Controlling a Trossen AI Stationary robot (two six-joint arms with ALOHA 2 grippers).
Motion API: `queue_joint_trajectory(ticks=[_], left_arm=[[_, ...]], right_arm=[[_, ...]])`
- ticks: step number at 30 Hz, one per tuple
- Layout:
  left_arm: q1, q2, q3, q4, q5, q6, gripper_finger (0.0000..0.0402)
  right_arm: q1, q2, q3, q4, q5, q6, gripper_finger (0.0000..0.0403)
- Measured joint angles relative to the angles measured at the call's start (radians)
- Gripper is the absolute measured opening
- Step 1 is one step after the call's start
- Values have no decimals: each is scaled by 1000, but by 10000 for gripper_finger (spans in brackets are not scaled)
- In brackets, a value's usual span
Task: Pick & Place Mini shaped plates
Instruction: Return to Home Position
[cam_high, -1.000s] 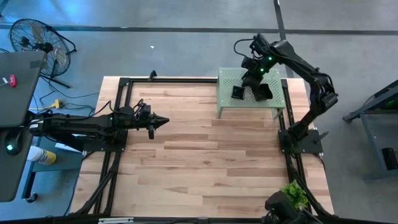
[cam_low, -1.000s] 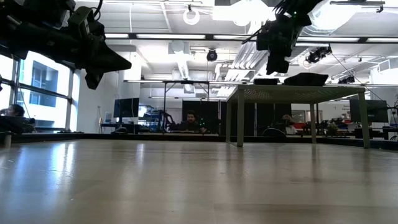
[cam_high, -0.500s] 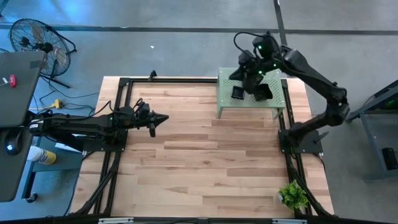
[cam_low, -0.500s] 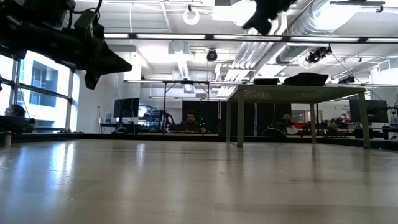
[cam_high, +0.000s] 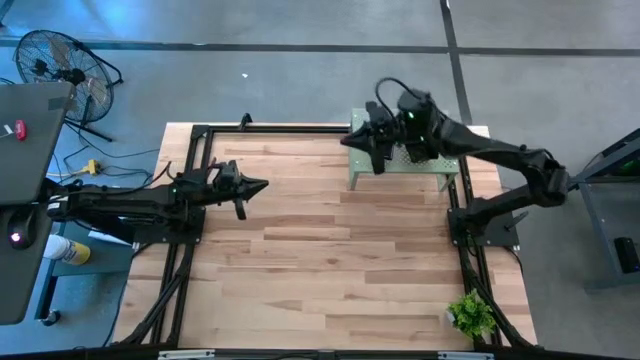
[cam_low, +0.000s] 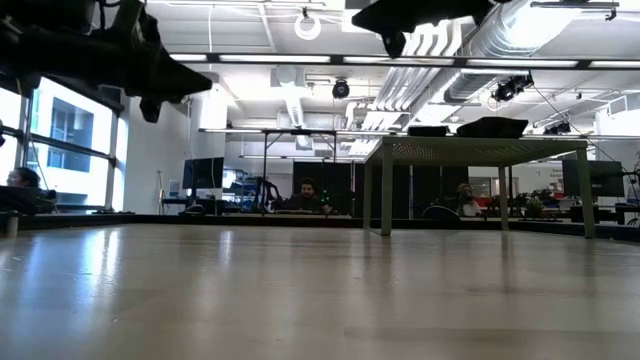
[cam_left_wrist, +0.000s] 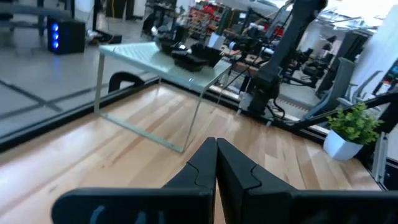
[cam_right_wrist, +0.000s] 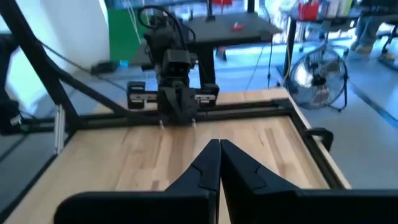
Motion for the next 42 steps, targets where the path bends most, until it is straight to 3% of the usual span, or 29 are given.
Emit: queue_joint_trajectory(ticks=[4, 13, 19, 26, 30, 42], left_arm=[[0, -66, 1, -43, 12, 41, 0], [22, -234, 1, -234, 21, 58, 0], [160, -387, -64, -262, 160, 29, 0], [329, -520, -183, -249, 300, -24, 0], [398, -554, -184, -305, 339, 19, 0], [431, -557, -186, -262, 190, 53, 0]], right_arm=[[11, -122, -175, 111, 38, 79, 2], [10, -528, -478, 126, 209, 160, 1], [9, -750, -621, 124, 290, 213, 1], [9, -904, -676, 104, 359, 229, 4], [9, -973, -676, 56, 392, 227, 1], [9, -1104, -676, -104, 499, 224, 1]])
